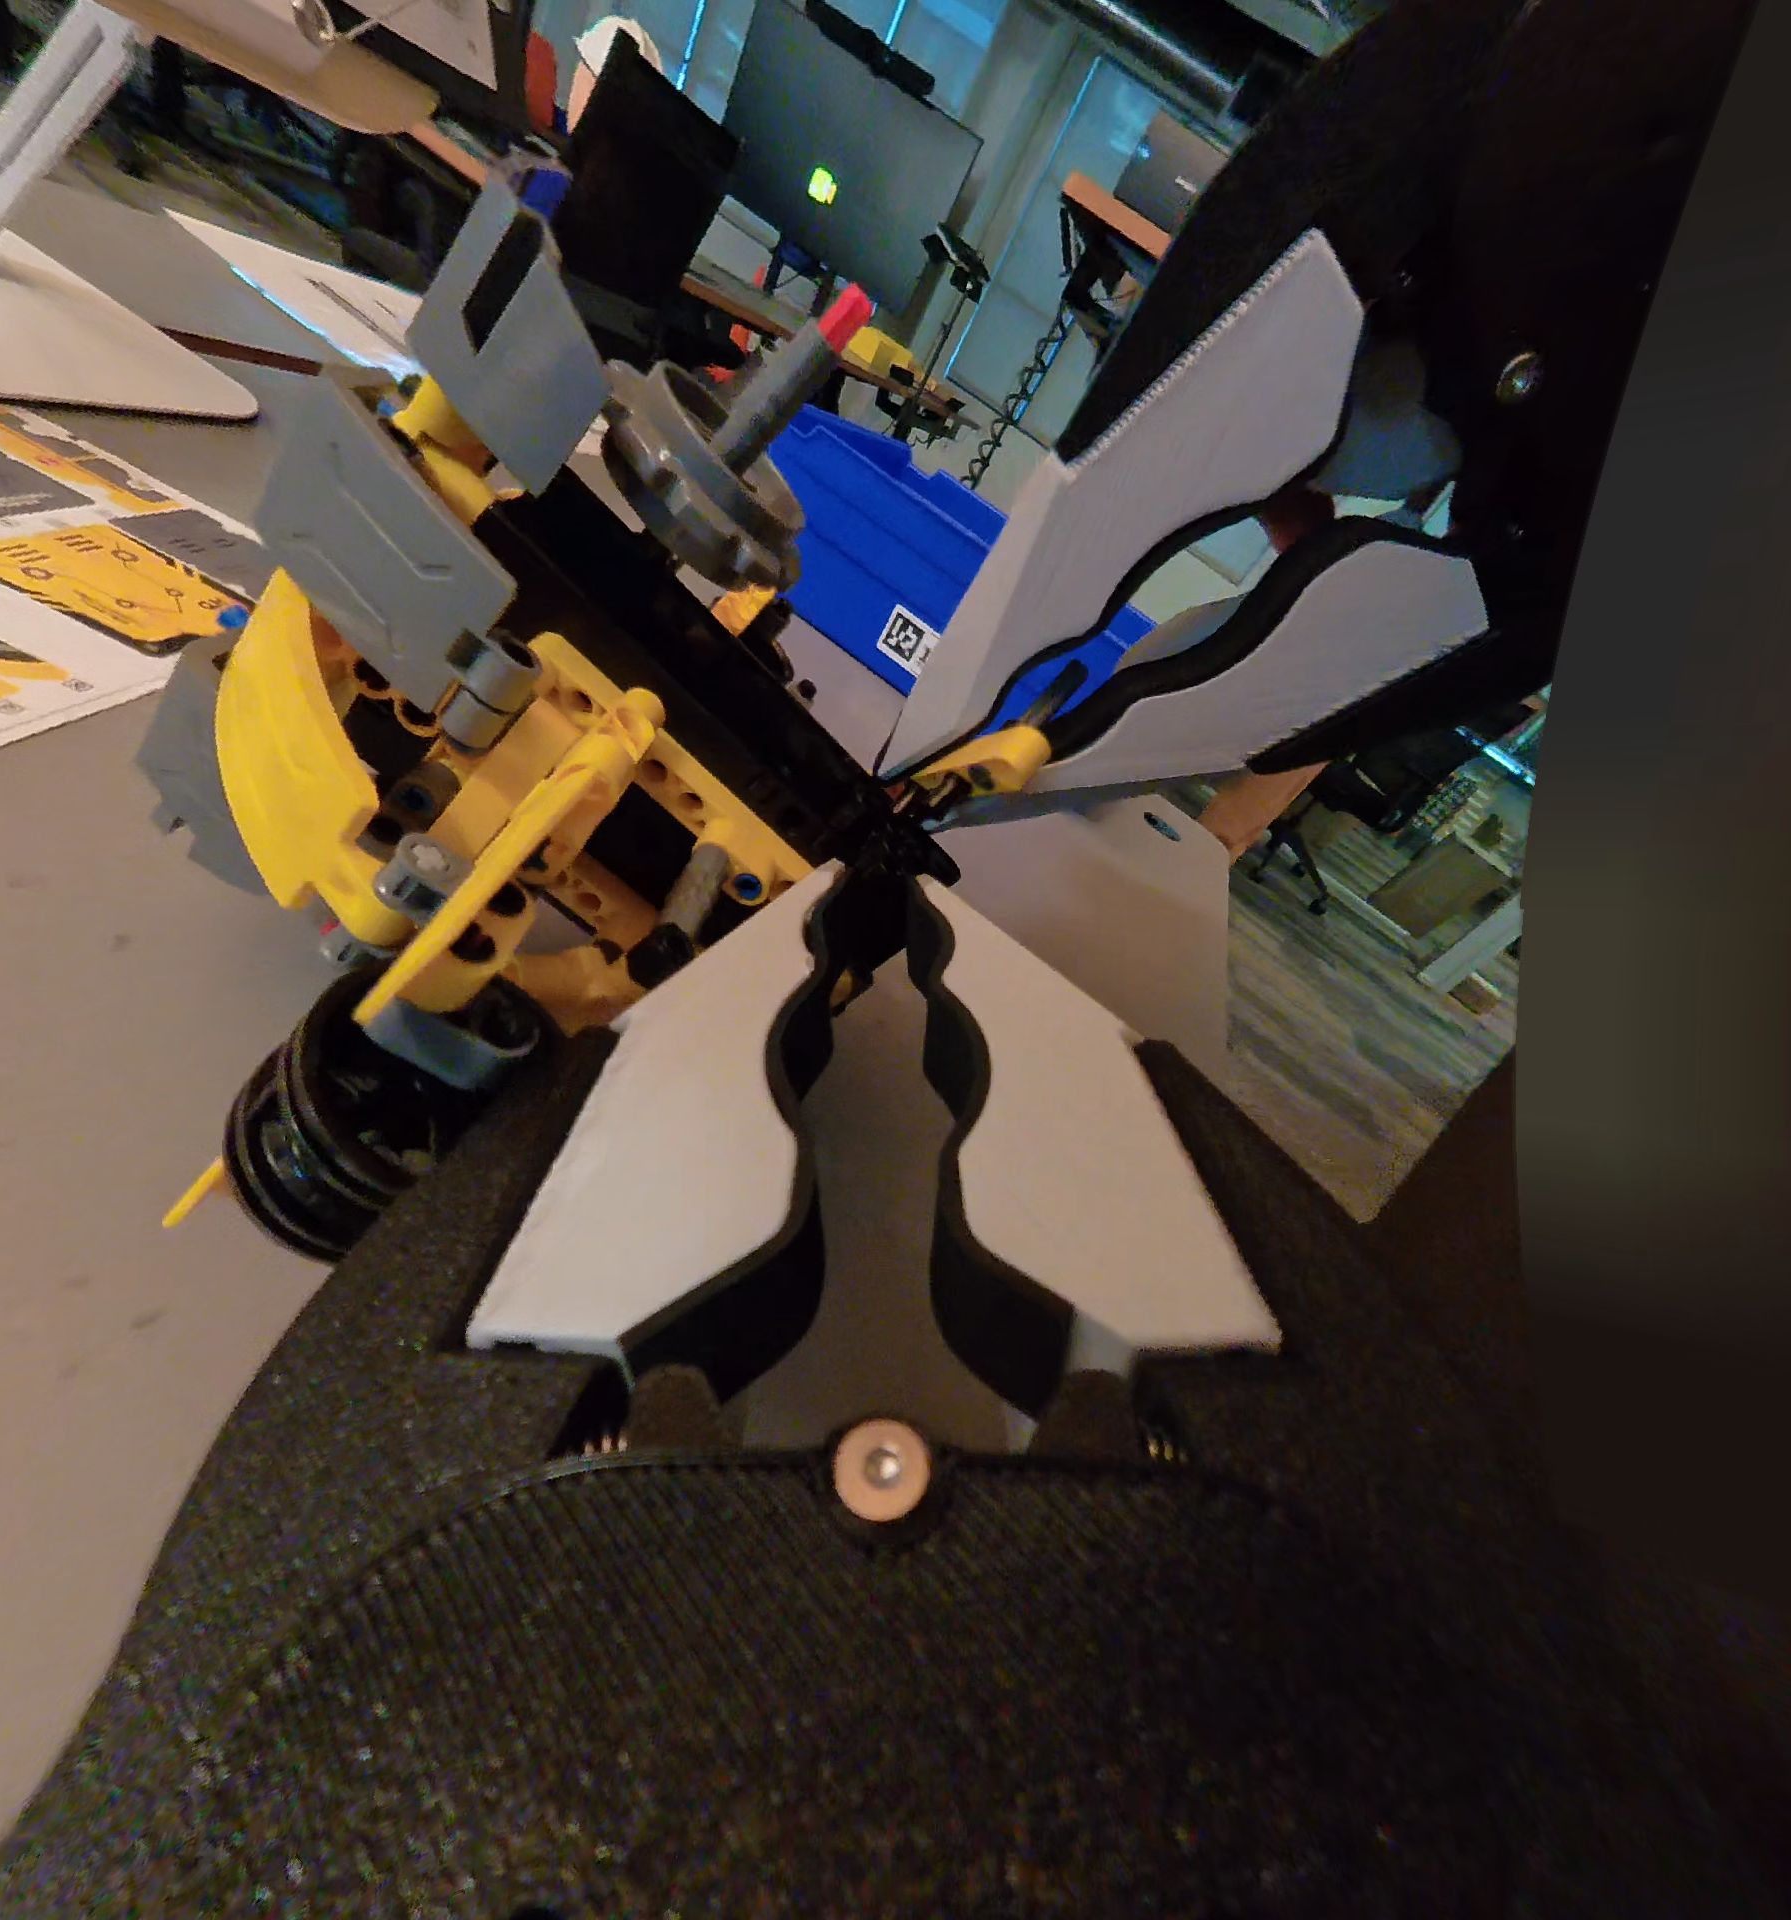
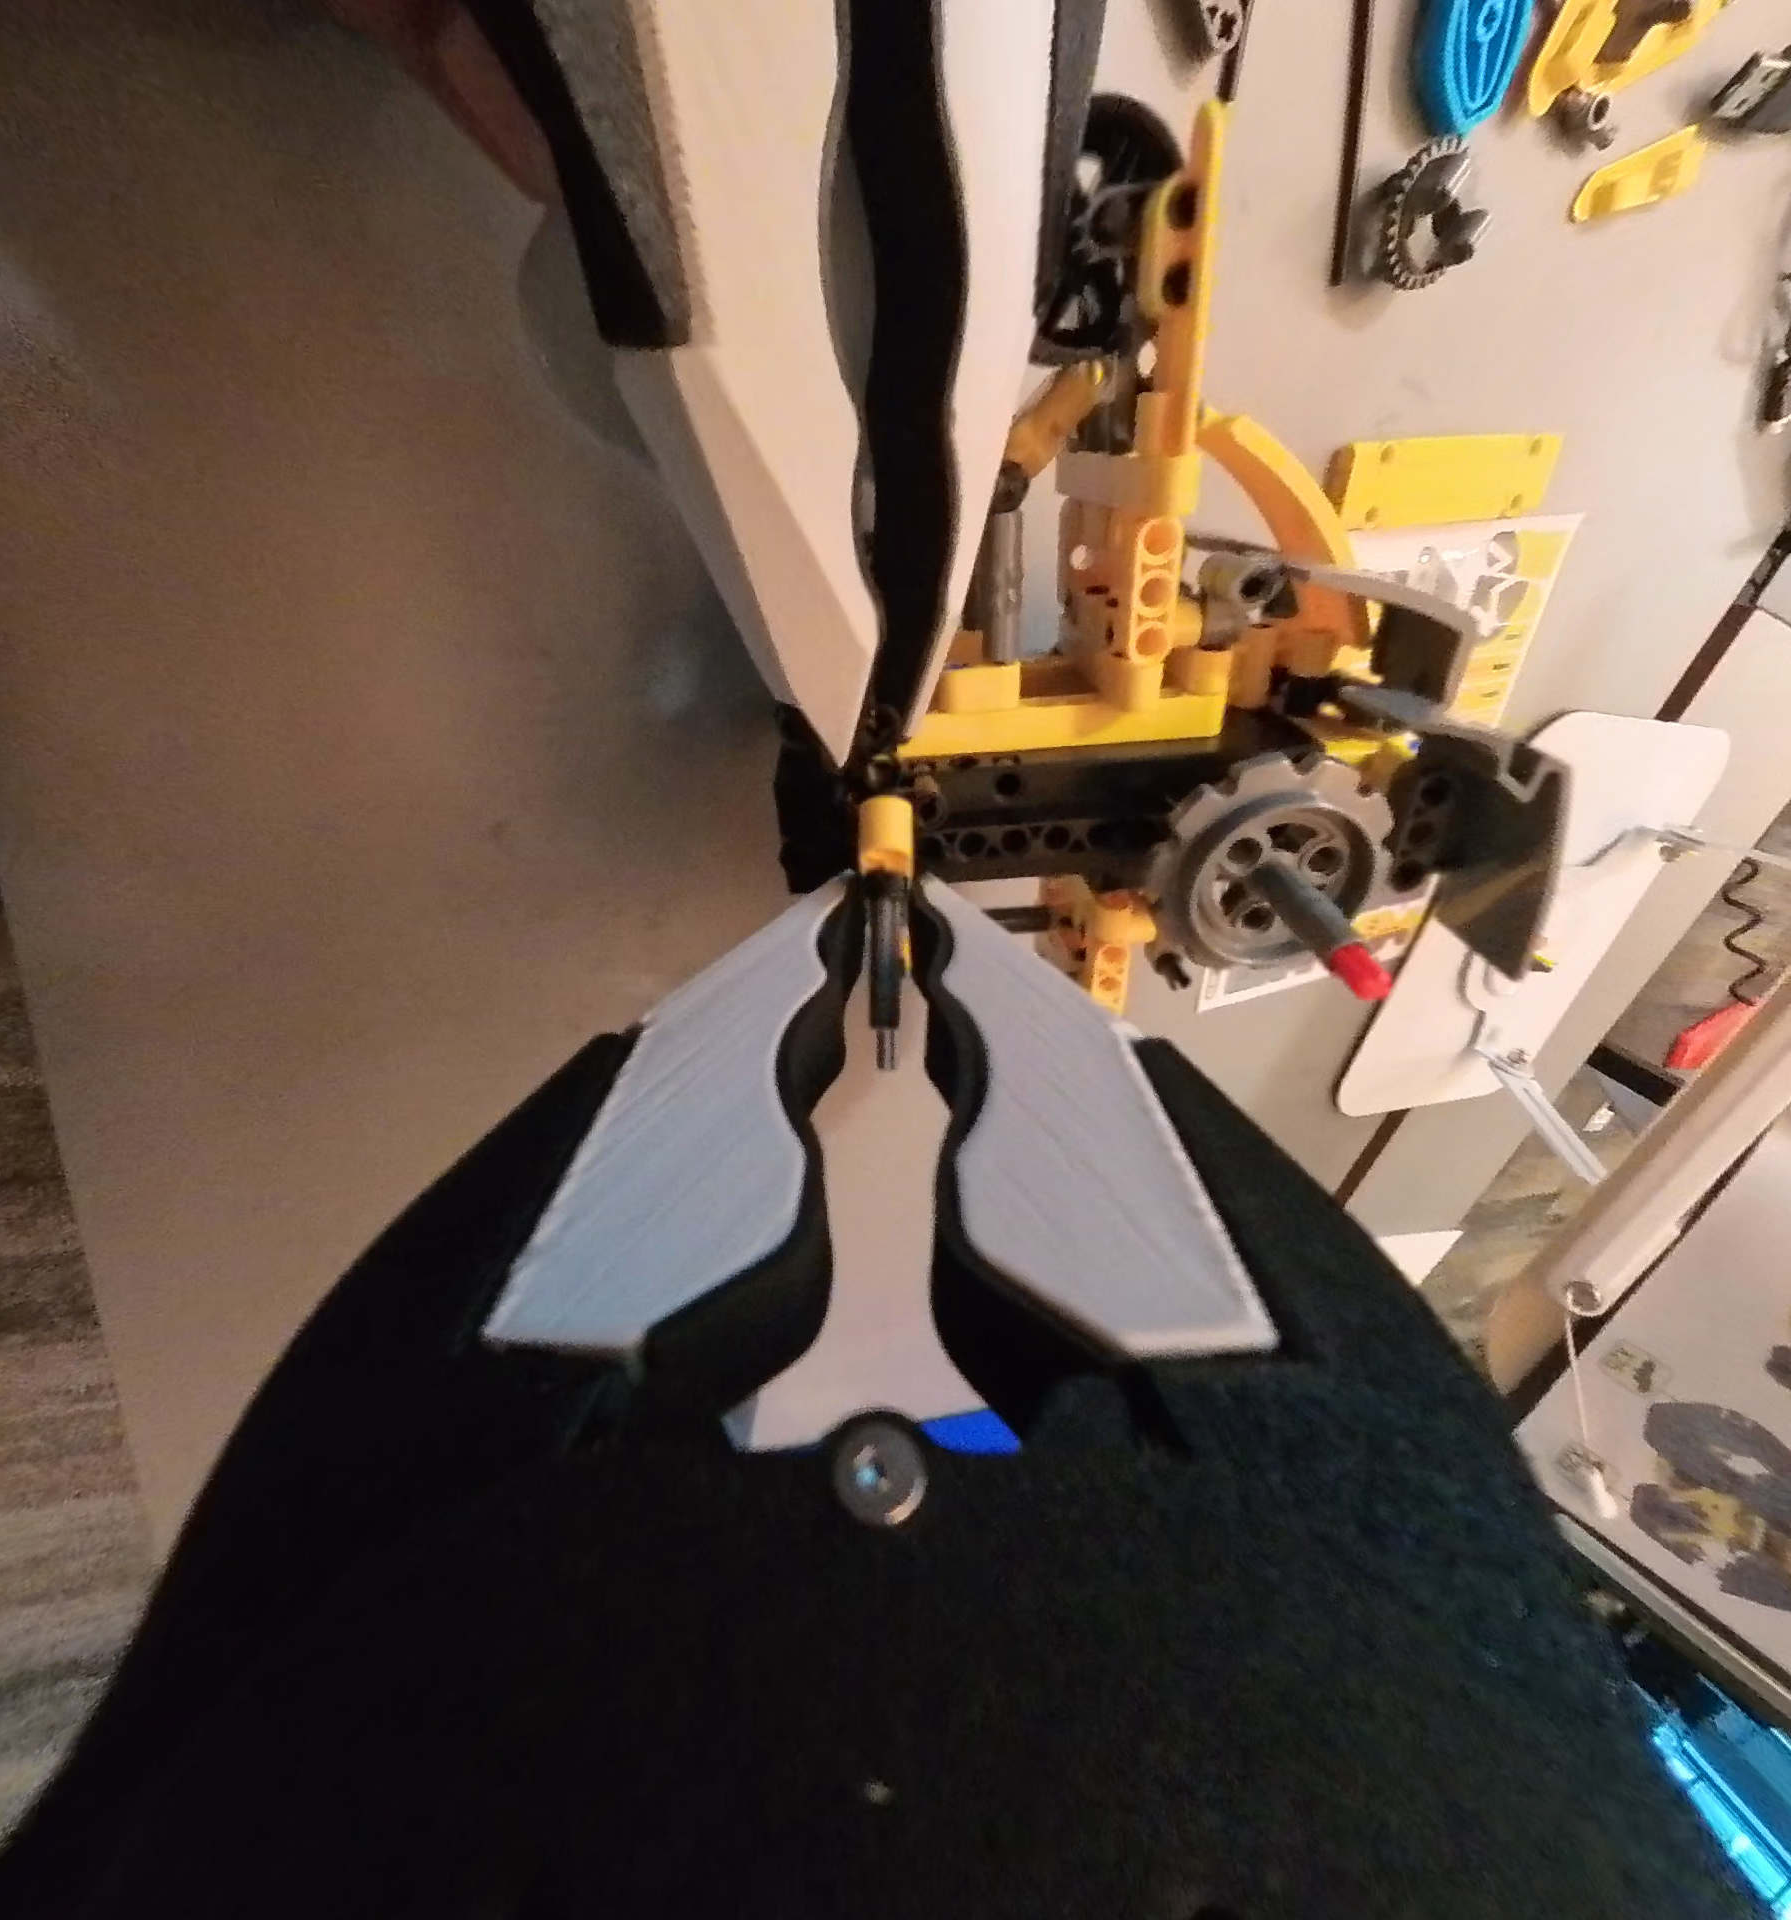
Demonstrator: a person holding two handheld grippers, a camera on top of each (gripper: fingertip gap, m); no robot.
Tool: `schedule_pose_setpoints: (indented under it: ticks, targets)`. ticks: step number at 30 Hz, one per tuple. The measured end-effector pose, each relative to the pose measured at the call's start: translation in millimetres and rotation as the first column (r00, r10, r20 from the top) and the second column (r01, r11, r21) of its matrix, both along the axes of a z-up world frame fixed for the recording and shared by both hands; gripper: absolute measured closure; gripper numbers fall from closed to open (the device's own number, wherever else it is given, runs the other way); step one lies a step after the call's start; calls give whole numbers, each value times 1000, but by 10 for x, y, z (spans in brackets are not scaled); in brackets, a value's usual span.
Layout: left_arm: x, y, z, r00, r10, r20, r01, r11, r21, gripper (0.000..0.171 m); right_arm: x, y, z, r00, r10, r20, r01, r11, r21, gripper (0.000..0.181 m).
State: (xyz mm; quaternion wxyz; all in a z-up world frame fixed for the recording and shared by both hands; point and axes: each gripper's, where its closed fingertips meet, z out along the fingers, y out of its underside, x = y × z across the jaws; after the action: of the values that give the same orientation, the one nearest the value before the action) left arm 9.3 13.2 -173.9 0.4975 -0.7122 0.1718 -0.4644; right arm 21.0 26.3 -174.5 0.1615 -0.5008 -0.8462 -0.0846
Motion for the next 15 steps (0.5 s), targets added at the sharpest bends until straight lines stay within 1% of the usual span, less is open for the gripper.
schedule_pose_setpoints:
  ticks: [4,8,10,11,12,13,14,15]
  targets:
    - [-30,12,2,999,-11,45,13,999,-33,164,-23,-1,1,996,-38,-77,37,999,-21,174]
    - [-27,11,-1,999,-11,37,12,1000,-29,164,-16,-25,65,978,-84,-190,77,996,-45,174]
    - [-30,10,-3,1000,-6,29,7,1000,-24,164,13,-49,132,961,-129,-245,116,991,-65,174]
    - [-33,10,-2,1000,-4,29,5,1000,-23,164,66,-67,147,954,-166,-251,149,985,-85,174]
    - [-36,9,-3,1000,-4,30,4,1000,-23,164,146,-98,133,948,-212,-239,189,975,-116,174]
    - [-41,9,-3,1000,-3,31,3,1000,-25,164,265,-151,67,944,-264,-199,235,959,-158,174]
    - [-47,9,-2,1000,0,31,1,1000,-25,164,435,-212,-57,939,-324,-117,299,934,-194,174]
    - [-53,7,-3,1000,4,27,-3,1000,-22,163,648,-259,-211,928,-373,-6,364,911,-193,174]
